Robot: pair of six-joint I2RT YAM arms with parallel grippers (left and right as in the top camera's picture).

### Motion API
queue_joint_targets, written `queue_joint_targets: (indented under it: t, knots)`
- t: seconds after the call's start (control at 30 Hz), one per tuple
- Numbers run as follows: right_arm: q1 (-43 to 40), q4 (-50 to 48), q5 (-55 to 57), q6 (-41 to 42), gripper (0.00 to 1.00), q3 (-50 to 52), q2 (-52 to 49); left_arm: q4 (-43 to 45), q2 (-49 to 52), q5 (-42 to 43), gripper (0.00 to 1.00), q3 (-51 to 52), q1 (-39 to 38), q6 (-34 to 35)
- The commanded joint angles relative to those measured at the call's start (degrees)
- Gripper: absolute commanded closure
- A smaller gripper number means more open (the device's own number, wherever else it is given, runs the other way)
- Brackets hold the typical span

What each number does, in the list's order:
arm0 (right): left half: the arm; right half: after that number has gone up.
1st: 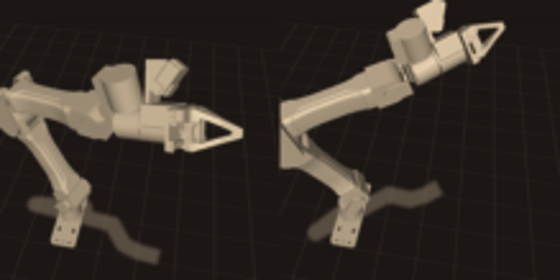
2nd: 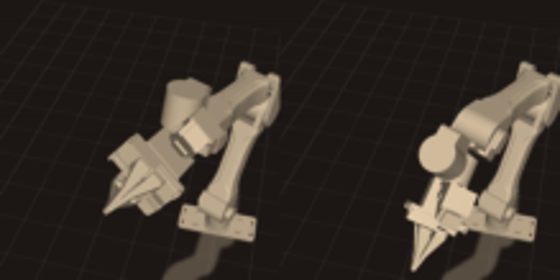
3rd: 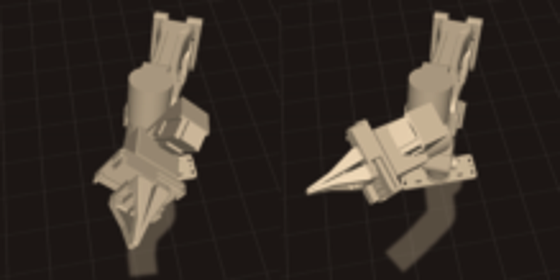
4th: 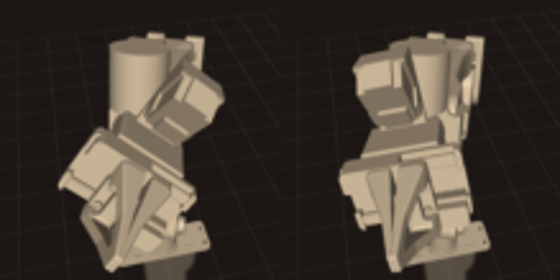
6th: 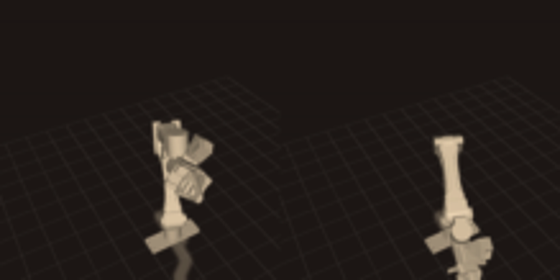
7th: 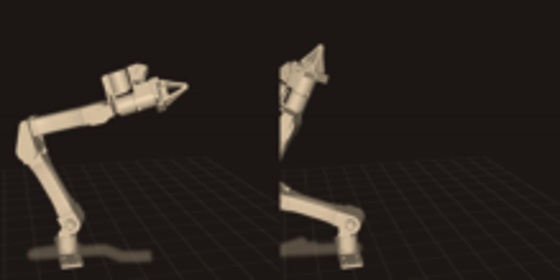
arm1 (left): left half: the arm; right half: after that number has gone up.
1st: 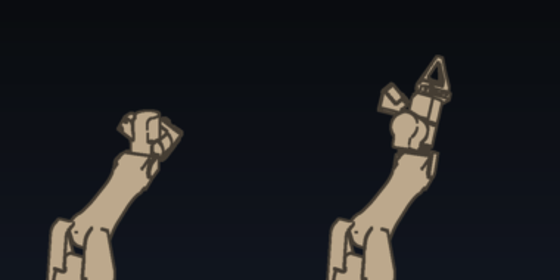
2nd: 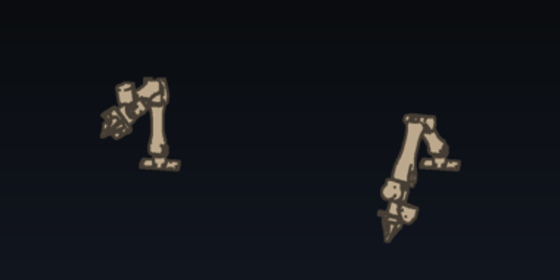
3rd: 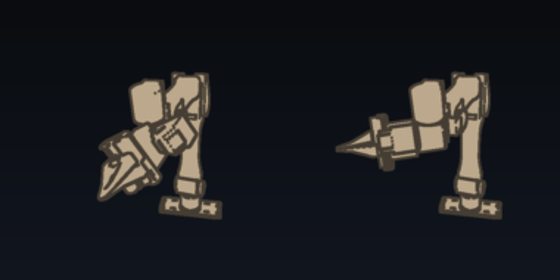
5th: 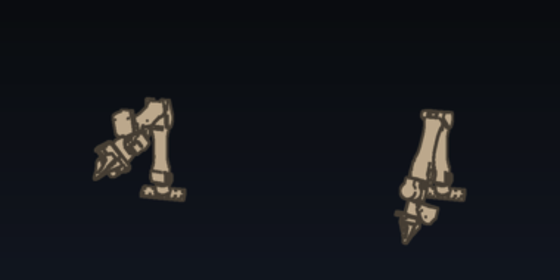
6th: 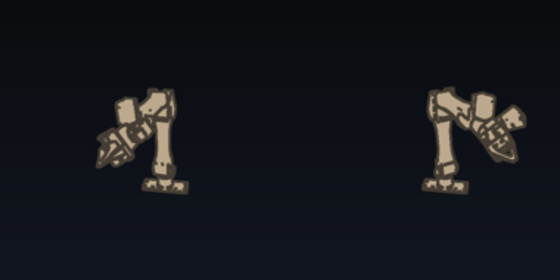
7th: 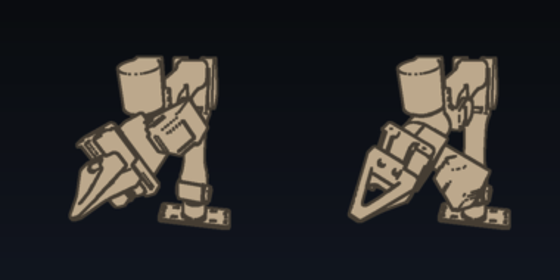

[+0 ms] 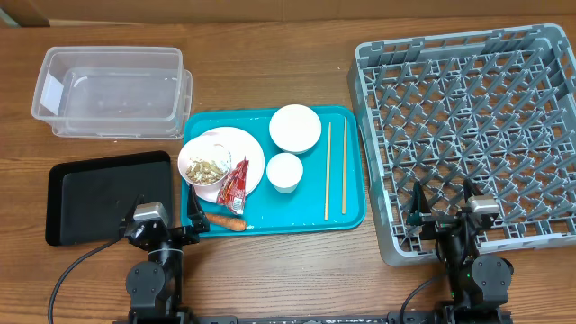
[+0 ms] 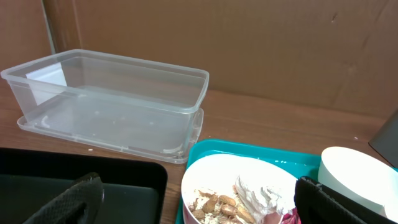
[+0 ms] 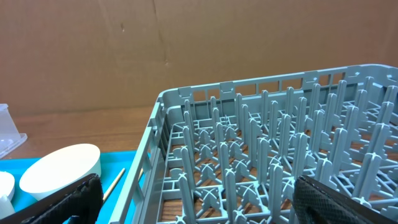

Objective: Sort waste into correct bins and load items into the dishwasher
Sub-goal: 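Move the left gripper over the pink plate toward the tissue and wrapper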

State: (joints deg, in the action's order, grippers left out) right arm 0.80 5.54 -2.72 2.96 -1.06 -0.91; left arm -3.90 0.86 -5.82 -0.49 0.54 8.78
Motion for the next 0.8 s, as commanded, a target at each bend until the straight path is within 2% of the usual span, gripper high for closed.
queue_joint_targets:
  t: [0.0, 0.67, 0.77]
  knots:
    - [0.2, -0.5, 0.1, -0.2, 0.00, 0.3, 0.4, 0.1, -0.5, -0.2, 0.00, 0.2, 0.5, -1.1]
    - [0.2, -0.5, 0.1, -0.1, 0.00, 0.3, 0.4, 0.1, -0.5, -0.2, 0.00, 0.2, 0.5, -1.0]
    - [0.2, -0.6, 0.3, 2.2, 0.00, 0.3, 0.4, 0.1, -0.5, -0.1, 0.00, 0.1, 0.5, -1.0]
